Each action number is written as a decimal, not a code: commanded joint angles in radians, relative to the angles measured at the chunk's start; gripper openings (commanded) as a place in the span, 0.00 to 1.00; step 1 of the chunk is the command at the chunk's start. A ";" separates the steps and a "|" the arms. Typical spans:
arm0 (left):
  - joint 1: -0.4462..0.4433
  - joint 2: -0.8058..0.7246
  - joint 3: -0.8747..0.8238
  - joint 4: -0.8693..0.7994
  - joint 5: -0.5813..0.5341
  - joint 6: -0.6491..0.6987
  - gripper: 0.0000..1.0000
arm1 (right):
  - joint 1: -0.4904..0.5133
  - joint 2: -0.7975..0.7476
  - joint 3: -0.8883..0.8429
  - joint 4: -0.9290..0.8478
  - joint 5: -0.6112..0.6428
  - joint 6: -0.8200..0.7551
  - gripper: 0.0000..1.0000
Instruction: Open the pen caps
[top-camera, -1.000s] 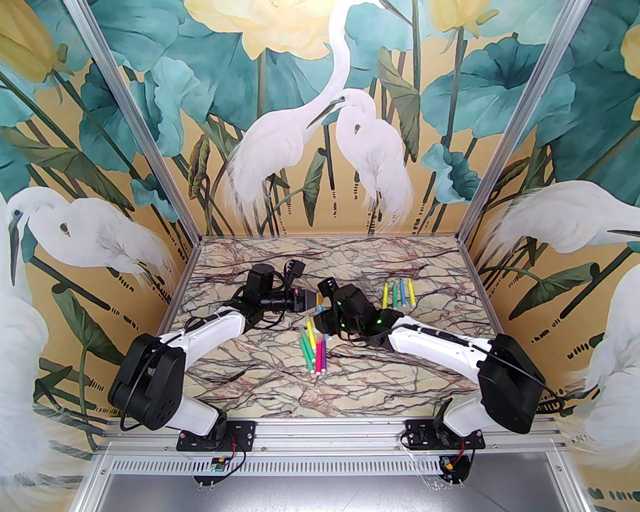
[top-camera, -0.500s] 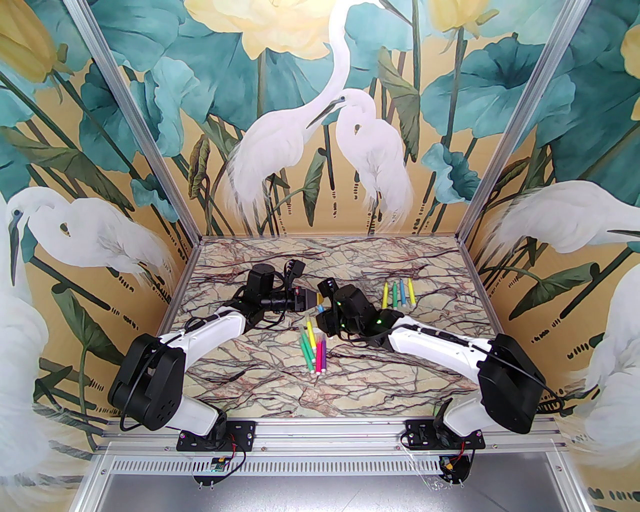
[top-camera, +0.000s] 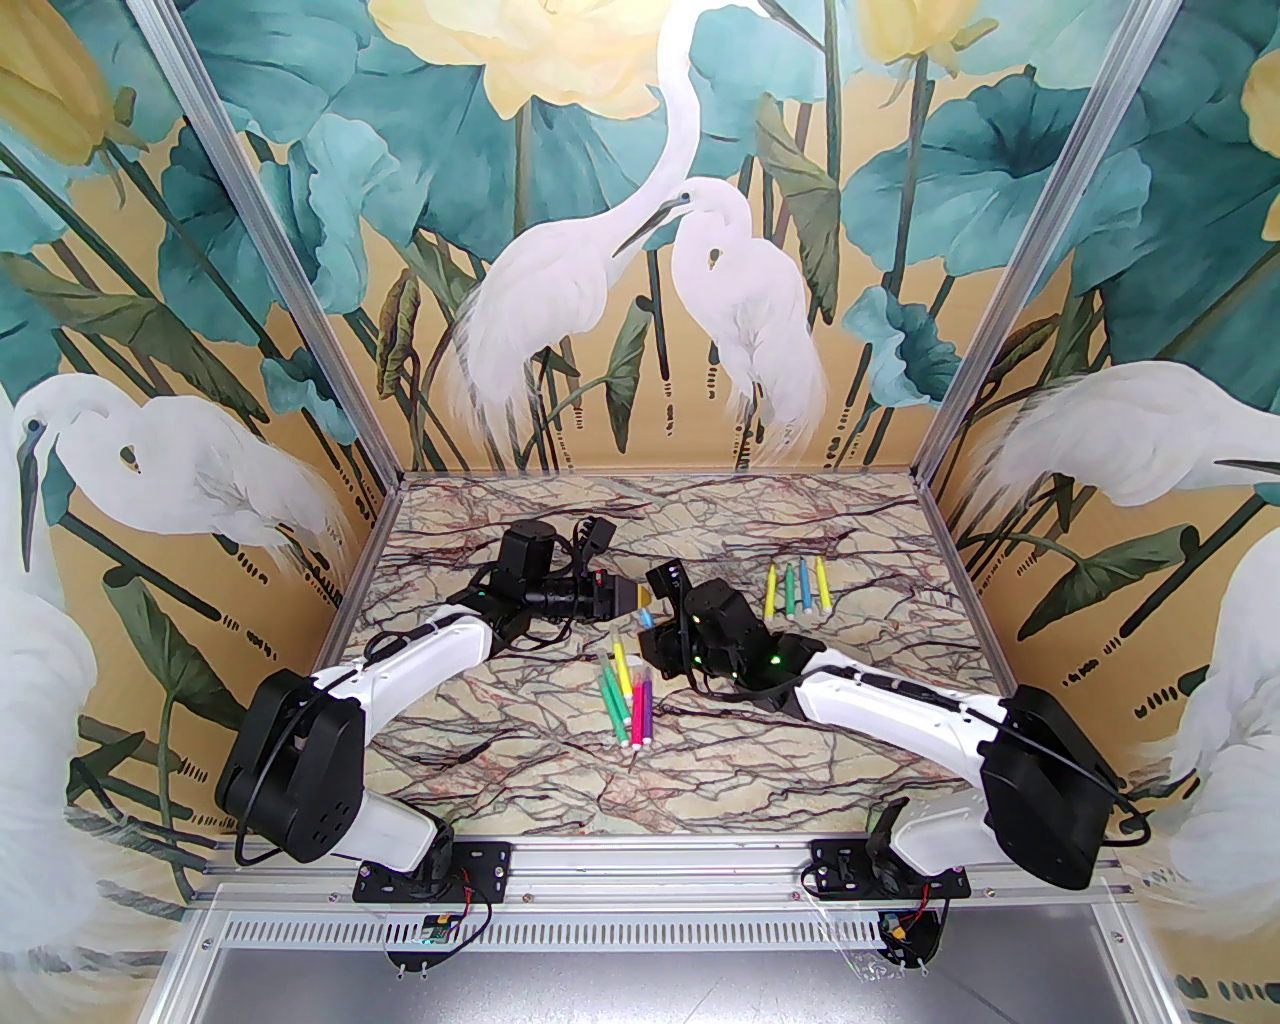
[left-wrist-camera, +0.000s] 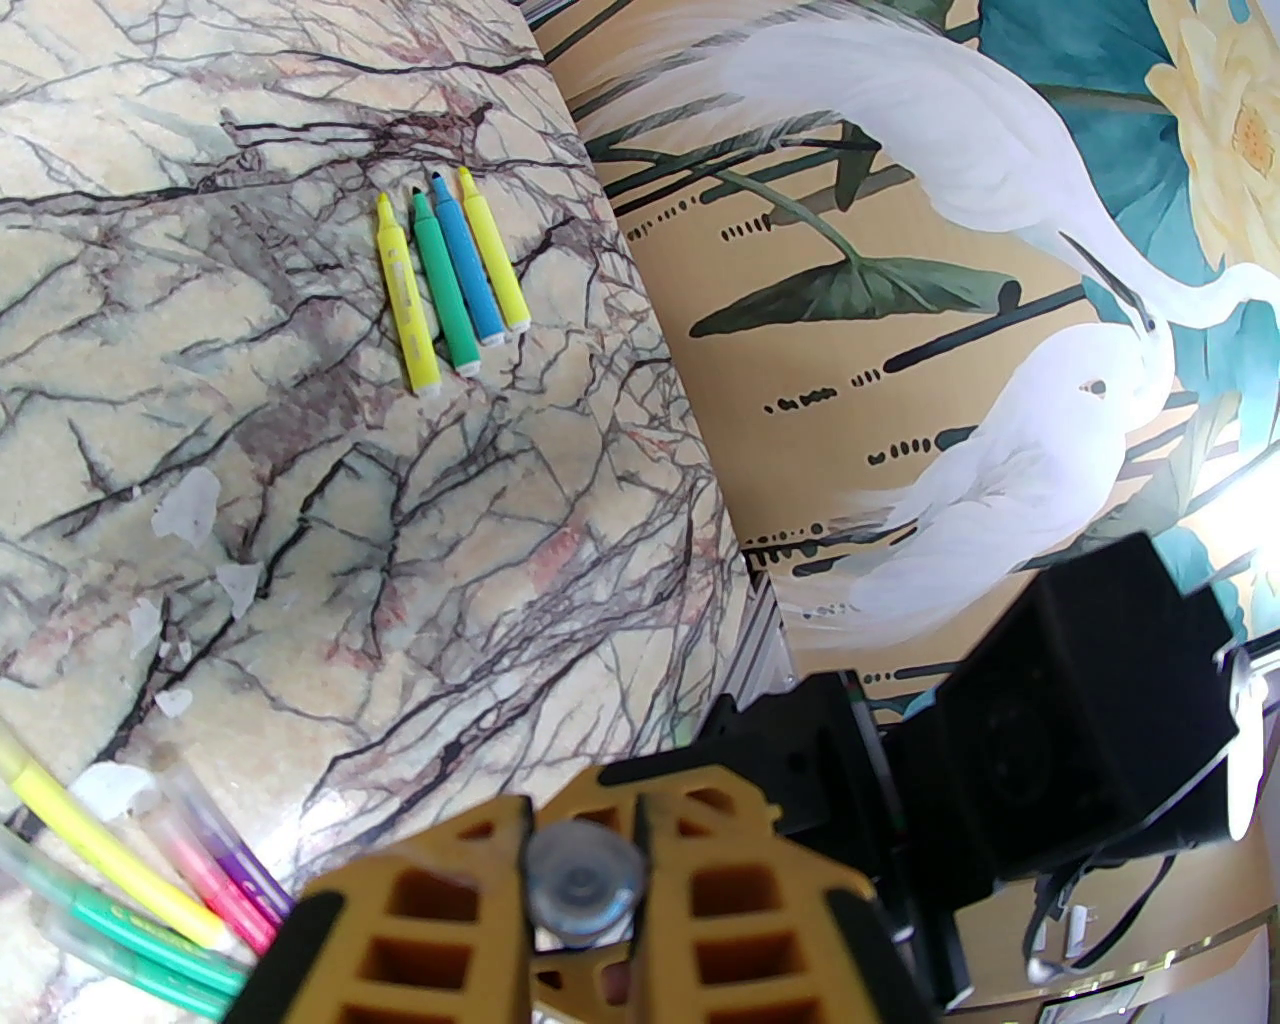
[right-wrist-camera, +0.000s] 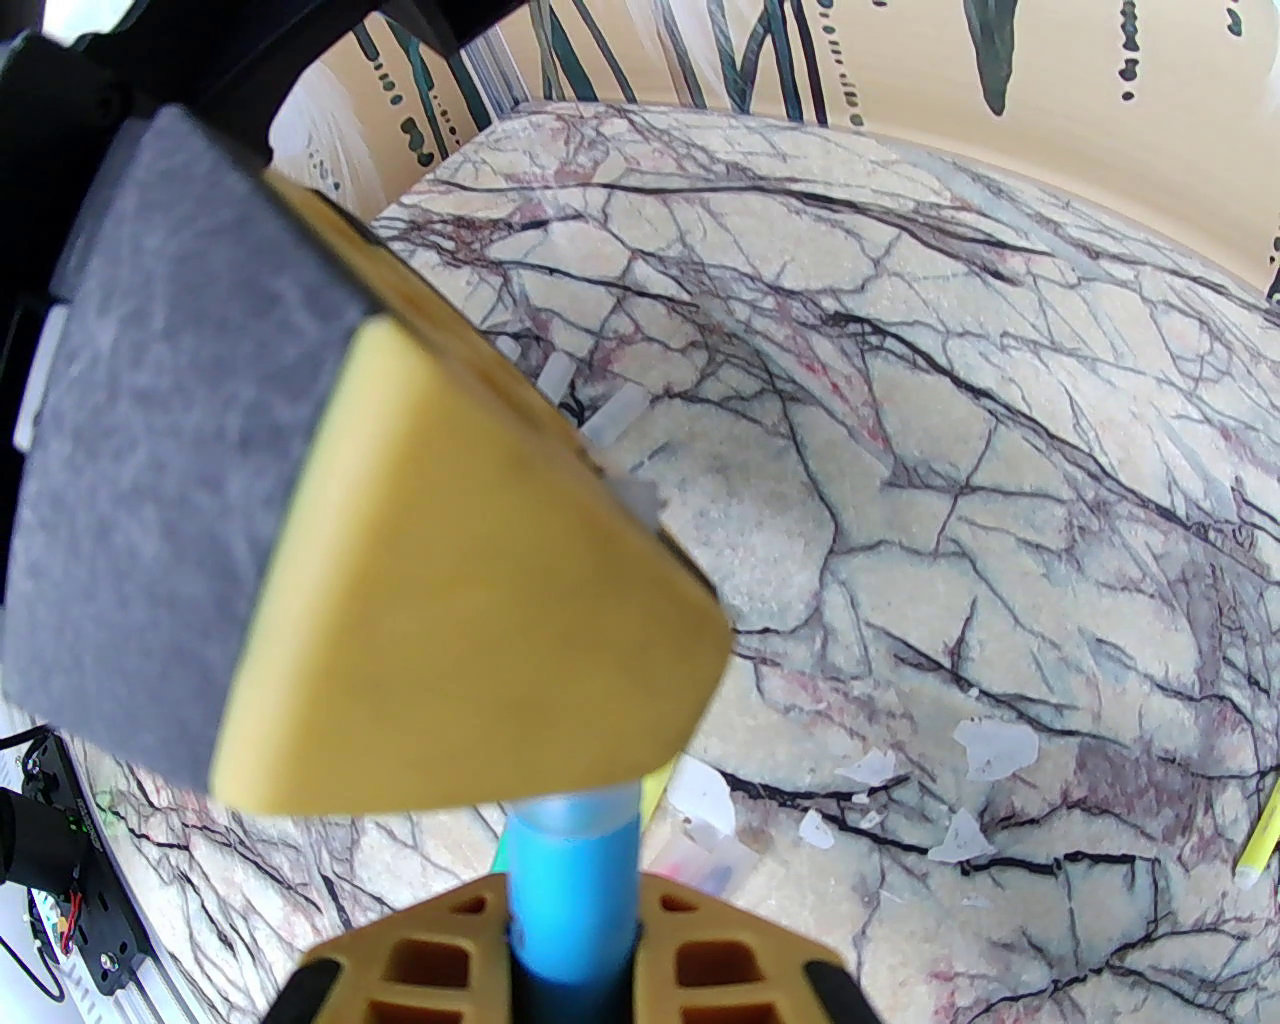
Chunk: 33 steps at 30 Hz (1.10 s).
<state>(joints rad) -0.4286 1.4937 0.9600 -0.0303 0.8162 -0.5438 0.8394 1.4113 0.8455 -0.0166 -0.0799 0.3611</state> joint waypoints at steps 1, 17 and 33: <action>0.081 -0.028 0.062 0.036 -0.164 -0.017 0.00 | 0.004 -0.038 -0.058 -0.146 -0.027 -0.027 0.00; 0.100 0.005 0.144 0.002 -0.181 -0.039 0.00 | -0.011 -0.130 -0.119 -0.178 -0.015 -0.068 0.00; 0.108 0.081 0.339 -0.513 -0.623 0.232 0.00 | -0.245 -0.138 -0.067 -0.175 0.209 0.015 0.00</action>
<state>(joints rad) -0.3206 1.5326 1.2636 -0.3901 0.3218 -0.3935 0.6273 1.2465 0.7284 -0.1894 0.0364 0.3408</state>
